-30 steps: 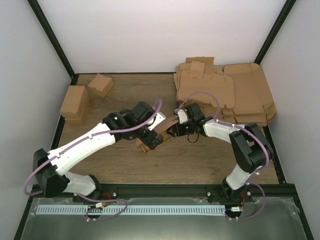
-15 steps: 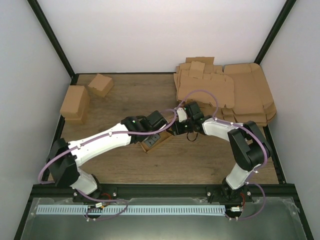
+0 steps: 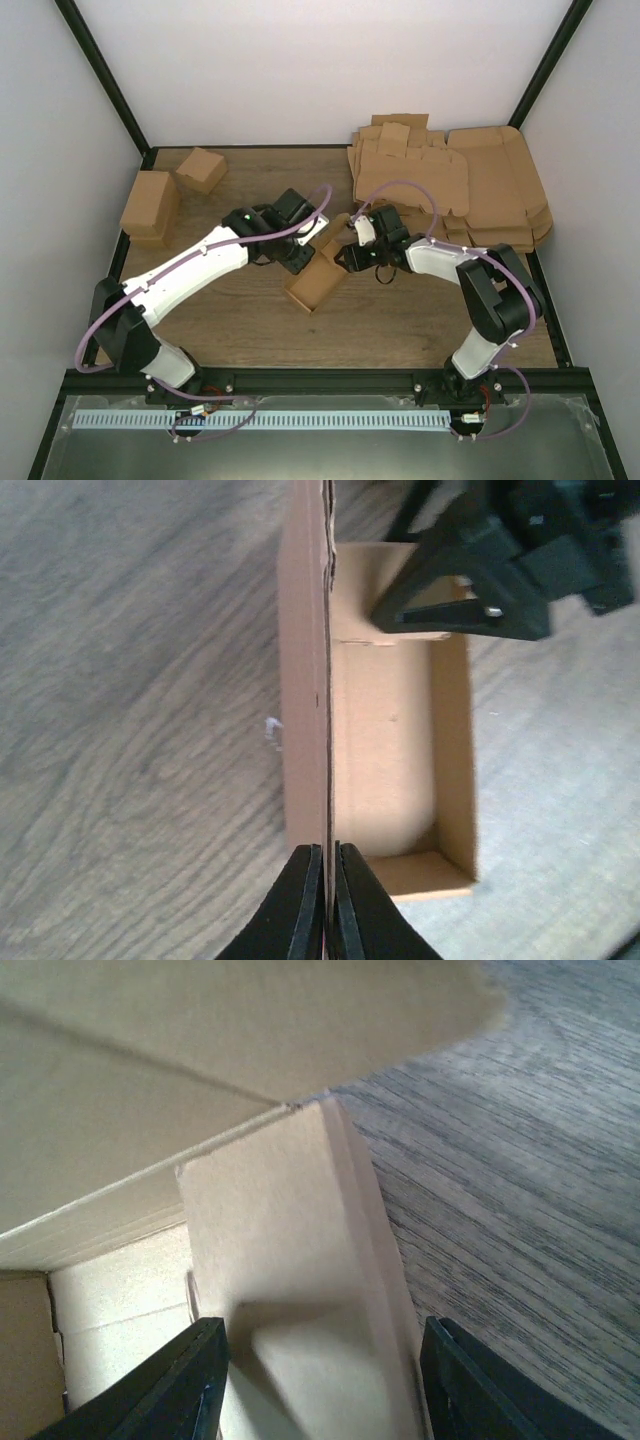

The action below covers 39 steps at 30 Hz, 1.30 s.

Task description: Fold the paper box

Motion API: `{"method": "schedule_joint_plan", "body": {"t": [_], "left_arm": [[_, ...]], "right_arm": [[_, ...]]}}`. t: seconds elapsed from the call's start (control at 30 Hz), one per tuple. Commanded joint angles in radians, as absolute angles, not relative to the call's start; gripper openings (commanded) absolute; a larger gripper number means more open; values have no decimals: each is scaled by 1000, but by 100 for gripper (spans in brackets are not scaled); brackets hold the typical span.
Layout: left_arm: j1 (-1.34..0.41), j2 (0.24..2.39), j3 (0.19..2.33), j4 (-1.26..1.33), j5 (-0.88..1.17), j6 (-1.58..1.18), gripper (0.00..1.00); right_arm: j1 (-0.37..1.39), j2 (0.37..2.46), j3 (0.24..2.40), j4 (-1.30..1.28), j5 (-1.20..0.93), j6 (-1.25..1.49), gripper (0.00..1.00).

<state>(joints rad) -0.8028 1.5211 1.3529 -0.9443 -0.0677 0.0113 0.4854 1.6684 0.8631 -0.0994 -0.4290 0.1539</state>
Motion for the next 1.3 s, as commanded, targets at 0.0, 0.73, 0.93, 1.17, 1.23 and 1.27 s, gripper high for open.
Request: {"method": "schedule_joint_plan", "body": {"t": [0.0, 0.73, 0.93, 1.17, 1.23, 1.27], "left_arm": [[-801, 1552, 1417, -1018, 110, 38, 4], [-784, 1564, 1405, -1009, 1, 22, 4], [-777, 1540, 1411, -1006, -24, 13, 4], [-765, 1530, 1412, -997, 24, 2, 4], [-765, 1526, 1411, -990, 49, 0, 4], [-764, 1524, 1409, -988, 62, 0, 4]], "right_arm": [[490, 1625, 850, -40, -421, 111, 56], [717, 1721, 856, -136, 19, 41, 31], [734, 1756, 885, -163, 61, 54, 4], [768, 1768, 886, -158, 147, 70, 1], [776, 1774, 887, -158, 168, 73, 1], [777, 1777, 888, -159, 172, 73, 1]]}}
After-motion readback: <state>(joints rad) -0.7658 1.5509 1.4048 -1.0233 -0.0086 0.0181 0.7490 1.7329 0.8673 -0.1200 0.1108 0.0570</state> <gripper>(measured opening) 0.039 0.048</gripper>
